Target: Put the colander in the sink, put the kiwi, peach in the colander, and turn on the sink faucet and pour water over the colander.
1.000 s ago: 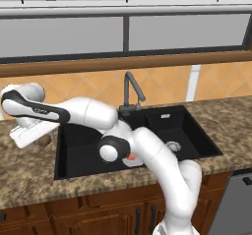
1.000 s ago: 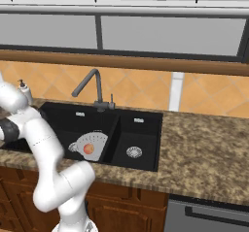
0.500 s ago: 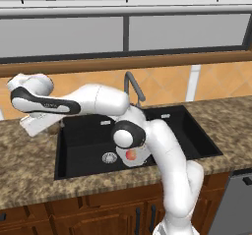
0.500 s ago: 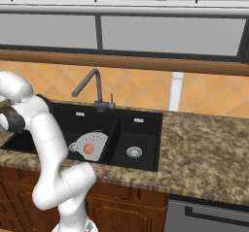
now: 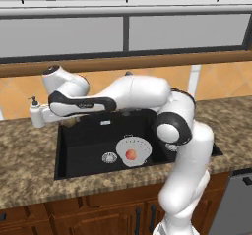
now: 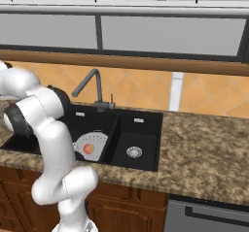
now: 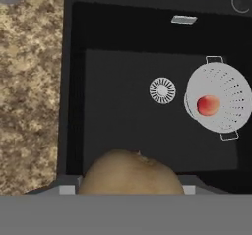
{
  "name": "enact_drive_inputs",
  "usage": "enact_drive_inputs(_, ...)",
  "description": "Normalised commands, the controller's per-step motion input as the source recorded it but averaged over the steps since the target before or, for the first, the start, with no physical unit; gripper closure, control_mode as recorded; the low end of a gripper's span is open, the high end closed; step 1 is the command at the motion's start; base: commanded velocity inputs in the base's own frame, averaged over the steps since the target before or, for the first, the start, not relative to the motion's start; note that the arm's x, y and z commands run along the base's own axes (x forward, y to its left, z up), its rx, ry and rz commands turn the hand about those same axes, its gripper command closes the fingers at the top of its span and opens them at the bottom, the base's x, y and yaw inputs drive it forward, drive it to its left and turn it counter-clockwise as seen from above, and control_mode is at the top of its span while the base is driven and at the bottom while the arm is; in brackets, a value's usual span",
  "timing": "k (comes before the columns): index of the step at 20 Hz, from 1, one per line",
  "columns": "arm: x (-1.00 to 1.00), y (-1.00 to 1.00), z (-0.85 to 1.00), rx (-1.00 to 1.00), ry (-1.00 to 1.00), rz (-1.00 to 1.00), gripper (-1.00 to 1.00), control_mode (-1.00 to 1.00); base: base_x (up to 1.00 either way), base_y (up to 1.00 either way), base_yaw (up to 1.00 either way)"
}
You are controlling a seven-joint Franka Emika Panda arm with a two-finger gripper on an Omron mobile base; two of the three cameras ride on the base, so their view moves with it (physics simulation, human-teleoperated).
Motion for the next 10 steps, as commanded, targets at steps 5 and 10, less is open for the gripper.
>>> enact_drive_inputs(5,-0.03,-0.92,-0.03,0.14,-0.06,0.11,1.0,-1.0,0.0,0.0,0.0)
enact_drive_inputs(10,0.0,-0.68,0.0,0.0,0.0,0.05,1.0,-1.0,0.0,0.0,0.0)
